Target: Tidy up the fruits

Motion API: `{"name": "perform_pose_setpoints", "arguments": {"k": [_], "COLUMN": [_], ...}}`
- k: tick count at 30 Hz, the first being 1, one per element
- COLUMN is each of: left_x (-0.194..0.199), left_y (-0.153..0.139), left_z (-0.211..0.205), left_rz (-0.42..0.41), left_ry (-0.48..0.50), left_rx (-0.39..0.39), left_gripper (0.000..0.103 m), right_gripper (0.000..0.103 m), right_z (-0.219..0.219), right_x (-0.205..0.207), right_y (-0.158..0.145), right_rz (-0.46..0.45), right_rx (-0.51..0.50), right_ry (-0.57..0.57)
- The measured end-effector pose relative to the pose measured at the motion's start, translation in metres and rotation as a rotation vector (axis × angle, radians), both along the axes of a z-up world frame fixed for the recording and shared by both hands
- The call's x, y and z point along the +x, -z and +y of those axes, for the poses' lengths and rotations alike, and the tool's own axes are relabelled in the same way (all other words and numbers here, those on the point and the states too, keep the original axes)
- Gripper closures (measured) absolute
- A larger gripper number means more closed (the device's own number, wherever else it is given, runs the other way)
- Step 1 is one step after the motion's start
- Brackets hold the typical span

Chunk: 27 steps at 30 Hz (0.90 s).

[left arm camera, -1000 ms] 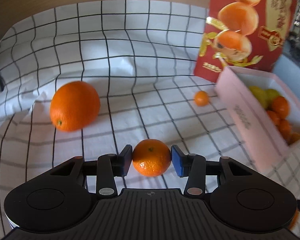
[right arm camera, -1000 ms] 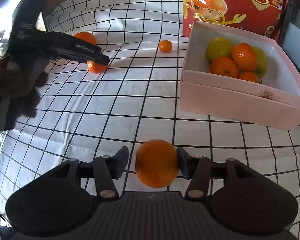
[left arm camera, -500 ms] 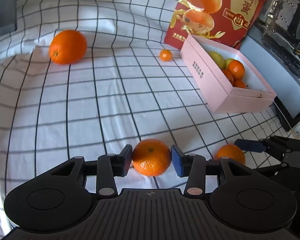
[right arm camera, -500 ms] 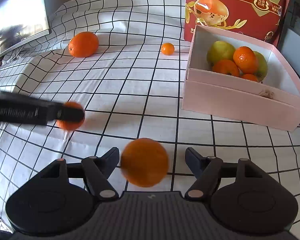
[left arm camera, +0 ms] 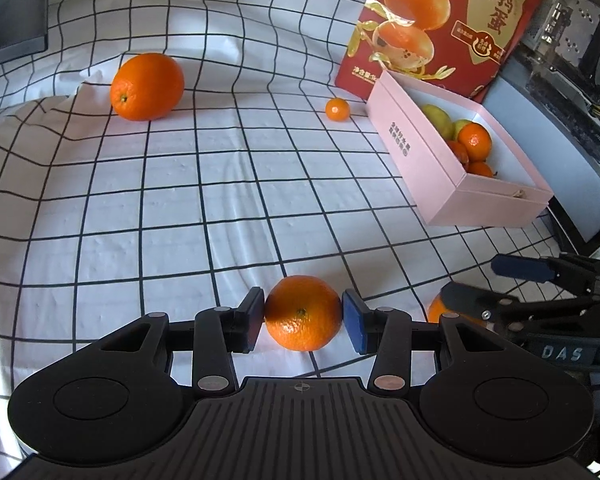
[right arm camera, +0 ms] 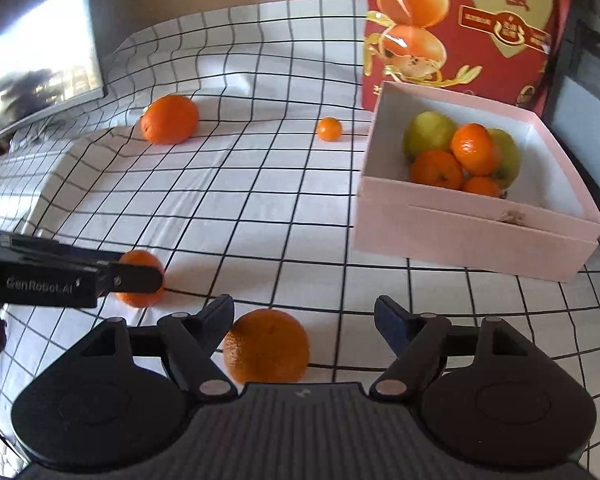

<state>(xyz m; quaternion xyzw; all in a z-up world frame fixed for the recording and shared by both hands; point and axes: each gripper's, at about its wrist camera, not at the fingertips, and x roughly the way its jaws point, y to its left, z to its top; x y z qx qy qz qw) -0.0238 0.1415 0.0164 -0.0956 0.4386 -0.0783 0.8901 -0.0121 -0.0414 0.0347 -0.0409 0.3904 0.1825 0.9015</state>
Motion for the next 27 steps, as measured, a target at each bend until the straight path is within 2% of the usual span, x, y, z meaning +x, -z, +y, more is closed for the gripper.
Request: {"name": "perform_pose_setpoints", "arguments": {"k": [13, 19, 27], "left_x": [0.000, 0.000, 0.000], "left_y": [0.000, -0.001, -0.001], "left_z": [-0.001, -0.004, -0.005], "left_rz": [0.004, 0.004, 0.003], "left_ry": [0.008, 0.013, 0.023], "left_rx": [0.020, 0.037, 0.050], "left_gripper": [0.055, 0.055, 0.055], "right_gripper": [0.021, 0.021, 0.021], "right_z": [-0.014, 0.000, 0.020], "right_x": [-0.013, -0.020, -0.025], "right_y": [-0.006, 0.002, 0.016], "right_rz": [-0.011, 0.020, 0.066], "right_rx": [0.011, 0.009, -0.058], "right_ry": [0.018, -0.040, -0.100]}}
